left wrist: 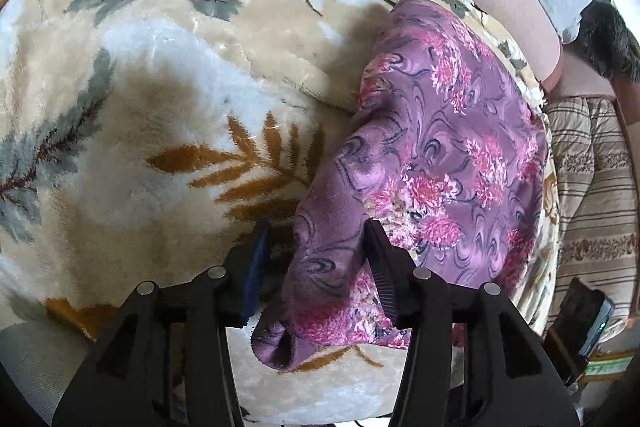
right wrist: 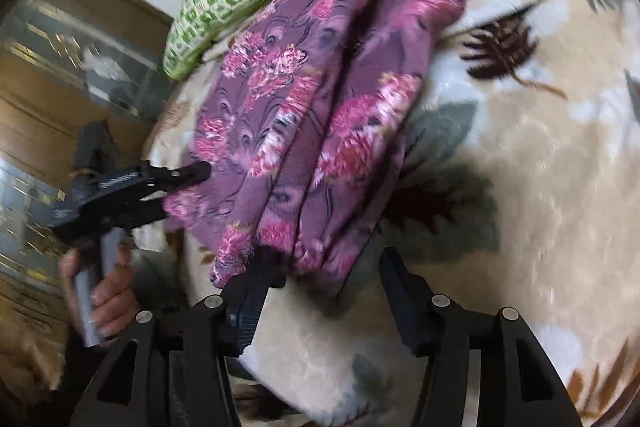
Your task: Fold small clothes
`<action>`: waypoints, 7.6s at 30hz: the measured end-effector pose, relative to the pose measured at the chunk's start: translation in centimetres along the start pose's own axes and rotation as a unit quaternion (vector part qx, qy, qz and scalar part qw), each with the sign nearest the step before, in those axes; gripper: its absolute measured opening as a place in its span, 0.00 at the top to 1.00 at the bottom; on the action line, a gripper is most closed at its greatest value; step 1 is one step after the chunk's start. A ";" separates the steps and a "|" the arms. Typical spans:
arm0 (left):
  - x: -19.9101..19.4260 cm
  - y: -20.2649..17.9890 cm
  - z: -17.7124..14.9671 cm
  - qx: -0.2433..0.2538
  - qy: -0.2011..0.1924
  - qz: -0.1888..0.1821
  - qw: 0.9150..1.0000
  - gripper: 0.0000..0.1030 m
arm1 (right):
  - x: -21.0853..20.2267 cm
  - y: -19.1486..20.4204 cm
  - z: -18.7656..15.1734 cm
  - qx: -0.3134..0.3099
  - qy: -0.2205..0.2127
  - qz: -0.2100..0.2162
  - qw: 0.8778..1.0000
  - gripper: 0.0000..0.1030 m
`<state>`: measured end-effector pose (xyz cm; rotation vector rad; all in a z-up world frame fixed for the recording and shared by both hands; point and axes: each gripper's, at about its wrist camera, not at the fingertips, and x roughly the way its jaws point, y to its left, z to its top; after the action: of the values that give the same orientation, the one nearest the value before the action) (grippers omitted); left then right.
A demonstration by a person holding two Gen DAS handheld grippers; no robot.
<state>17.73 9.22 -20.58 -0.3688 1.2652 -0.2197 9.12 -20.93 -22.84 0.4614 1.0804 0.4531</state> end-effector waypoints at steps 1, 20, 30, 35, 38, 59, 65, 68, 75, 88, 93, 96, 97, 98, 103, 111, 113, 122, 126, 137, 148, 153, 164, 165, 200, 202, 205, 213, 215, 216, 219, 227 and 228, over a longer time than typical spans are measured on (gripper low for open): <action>0.0 -0.1 0.0 0.000 -0.001 0.001 1.000 0.53 | 0.0 0.0 0.1 -0.006 0.000 -0.006 1.000 0.57; 0.0 -1.8 -0.8 0.050 -0.021 0.043 0.998 0.53 | -0.4 3.3 -0.9 -0.067 0.002 -0.057 0.996 0.95; 0.1 -4.6 -3.1 0.140 -0.052 0.084 0.985 0.62 | -1.2 0.5 -3.5 0.011 -0.012 -0.040 0.999 0.96; 0.0 -4.2 -2.9 0.132 -0.047 0.071 0.988 0.62 | -3.8 0.0 -3.6 0.039 -0.065 -0.014 0.997 0.95; -0.1 -4.5 -3.0 0.136 -0.051 0.075 0.987 0.62 | -4.2 -1.2 -4.1 0.070 -0.067 -0.014 0.995 0.91; -0.5 -4.7 -3.6 0.146 -0.055 0.081 0.984 0.58 | -2.6 1.0 -1.1 0.079 -0.051 -0.029 0.995 0.31; -0.4 -4.7 -3.7 0.146 -0.054 0.089 0.984 0.54 | -0.2 0.9 -1.6 0.071 -0.018 -0.041 0.996 0.57; -0.3 -4.6 -3.6 0.147 -0.054 0.090 0.984 0.53 | -0.2 0.6 -2.0 0.070 -0.022 -0.047 0.996 0.67; -0.3 -4.7 -3.7 0.151 -0.055 0.092 0.983 0.53 | -0.5 0.3 -2.5 0.070 -0.025 -0.050 0.996 0.81; -0.3 -4.9 -3.8 0.155 -0.056 0.097 0.982 0.53 | -0.9 0.2 -3.0 0.056 -0.036 -0.066 0.996 0.83; -0.3 -4.8 -3.8 0.154 -0.056 0.096 0.982 0.53 | -1.1 0.0 -3.3 0.060 -0.037 -0.065 0.995 0.83; -0.2 -4.8 -3.8 0.151 -0.055 0.095 0.982 0.52 | -1.3 -0.4 -3.4 0.071 -0.039 -0.058 0.995 0.83; -0.2 -4.8 -3.8 0.150 -0.055 0.097 0.982 0.50 | -1.4 -0.6 -3.4 0.074 -0.039 -0.056 0.995 0.83; -0.2 -4.7 -3.8 0.148 -0.056 0.098 0.983 0.47 | -1.4 -0.7 -3.4 0.077 -0.039 -0.055 0.995 0.83; -0.6 -4.6 -3.8 0.142 -0.057 0.100 0.983 0.46 | -2.1 -1.0 -3.6 0.084 -0.044 -0.062 0.994 0.83; -3.7 -5.7 -6.8 0.166 -0.126 0.163 0.964 0.46 | -6.4 0.0 -3.9 0.099 -0.098 -0.065 0.988 0.80; -4.7 -6.4 -7.7 0.180 -0.139 0.168 0.959 0.46 | -7.4 0.6 -4.2 0.091 -0.115 -0.056 0.988 0.72; -7.6 -8.0 -9.2 0.151 -0.144 0.155 0.966 0.38 | -12.3 5.0 -5.3 0.035 -0.175 -0.121 0.977 0.34; -8.1 -8.2 -10.0 0.143 -0.135 0.165 0.967 0.38 | -13.2 6.3 -5.1 0.022 -0.172 -0.136 0.975 0.34; -14.0 -9.8 -11.8 0.141 -0.221 0.240 0.935 0.38 | -14.2 9.9 -5.6 -0.003 -0.154 -0.167 0.974 0.34; -16.3 -10.6 -12.3 0.140 -0.214 0.243 0.936 0.38 | -15.0 12.6 -5.0 -0.018 -0.151 -0.190 0.970 0.34; -17.1 -11.2 -12.6 0.138 -0.213 0.227 0.940 0.38 | -15.4 12.7 -5.1 -0.016 -0.155 -0.199 0.967 0.34; -17.7 -12.8 -13.3 0.163 -0.219 0.219 0.937 0.38 | -16.4 13.4 -5.1 -0.023 -0.168 -0.215 0.962 0.34; -17.7 -12.8 -13.4 0.163 -0.219 0.218 0.937 0.38 | -16.4 13.5 -5.0 -0.025 -0.169 -0.216 0.961 0.34; -18.2 -13.4 -13.7 0.162 -0.221 0.211 0.938 0.38 | -17.0 14.4 -5.4 -0.014 -0.191 -0.225 0.955 0.34; -18.2 -13.3 -13.7 0.162 -0.221 0.211 0.938 0.38 | -17.0 14.6 -5.4 -0.016 -0.192 -0.224 0.955 0.34; -18.3 -13.3 -13.7 0.164 -0.221 0.211 0.938 0.38 | -17.2 14.8 -5.4 -0.018 -0.195 -0.224 0.955 0.34; -18.5 -13.3 -13.9 0.164 -0.225 0.210 0.937 0.38 | -17.9 15.1 -5.7 -0.017 -0.204 -0.223 0.953 0.34; -18.5 -13.3 -13.7 0.165 -0.223 0.210 0.937 0.38 | -18.1 15.2 -5.7 -0.017 -0.207 -0.223 0.953 0.34; -18.5 -13.3 -13.7 0.165 -0.223 0.210 0.938 0.38 | -18.2 15.3 -5.7 -0.018 -0.208 -0.223 0.952 0.34; -18.8 -13.4 -14.1 0.158 -0.227 0.210 0.938 0.38 | -18.3 15.6 -5.8 -0.023 -0.209 -0.222 0.952 0.34; -19.3 -13.3 -14.1 0.157 -0.231 0.213 0.936 0.38 | -18.3 15.8 -5.7 -0.029 -0.208 -0.216 0.954 0.34; -19.3 -13.3 -14.1 0.157 -0.232 0.215 0.936 0.38 | -18.2 15.9 -5.8 -0.030 -0.208 -0.216 0.954 0.34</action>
<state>-0.81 1.81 -1.91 0.1345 0.7964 0.0434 -5.37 -17.39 -3.01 0.2386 0.7259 -0.0042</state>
